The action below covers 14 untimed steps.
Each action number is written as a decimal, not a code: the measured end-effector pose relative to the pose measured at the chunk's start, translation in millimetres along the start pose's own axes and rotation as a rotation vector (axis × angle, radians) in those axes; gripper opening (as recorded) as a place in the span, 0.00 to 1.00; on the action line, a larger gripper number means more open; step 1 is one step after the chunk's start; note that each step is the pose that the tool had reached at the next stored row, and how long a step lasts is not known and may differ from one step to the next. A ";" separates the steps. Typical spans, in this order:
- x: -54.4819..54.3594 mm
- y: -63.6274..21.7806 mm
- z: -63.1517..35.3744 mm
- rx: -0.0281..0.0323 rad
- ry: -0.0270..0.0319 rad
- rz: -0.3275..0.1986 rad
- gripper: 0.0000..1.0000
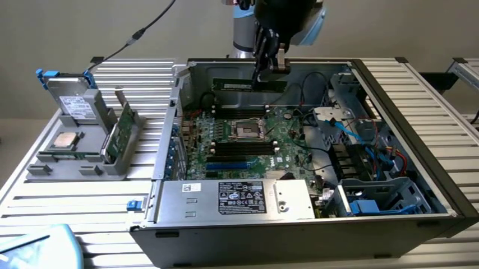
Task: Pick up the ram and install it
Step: 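Pick up the ram and move it above insertion slot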
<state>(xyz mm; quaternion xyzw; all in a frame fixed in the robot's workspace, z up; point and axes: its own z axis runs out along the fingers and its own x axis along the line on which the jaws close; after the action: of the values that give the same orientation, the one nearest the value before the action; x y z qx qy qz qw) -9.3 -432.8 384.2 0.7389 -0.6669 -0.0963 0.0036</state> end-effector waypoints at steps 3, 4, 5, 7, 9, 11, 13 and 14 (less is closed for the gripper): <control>-2.3 -0.9 0.5 -0.0008 0.0027 -0.004 0.14; -2.2 -1.6 0.5 -0.0008 0.0029 -0.004 0.14; -2.1 -3.0 0.3 -0.0007 0.0029 -0.004 0.14; -1.8 -6.6 -0.1 -0.0008 0.0029 -0.004 0.14; -1.5 -9.0 -0.3 0.0007 0.0033 -0.004 0.14; -1.4 -10.1 0.5 0.0059 0.0046 -0.005 0.14; -1.6 -11.4 1.4 0.0105 0.0089 -0.005 0.14; -2.0 -11.9 1.9 0.0119 0.0124 -0.005 0.14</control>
<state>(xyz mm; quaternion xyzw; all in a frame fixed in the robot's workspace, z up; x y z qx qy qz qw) 2.0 -429.3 381.0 0.7410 -0.6657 -0.0877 0.0031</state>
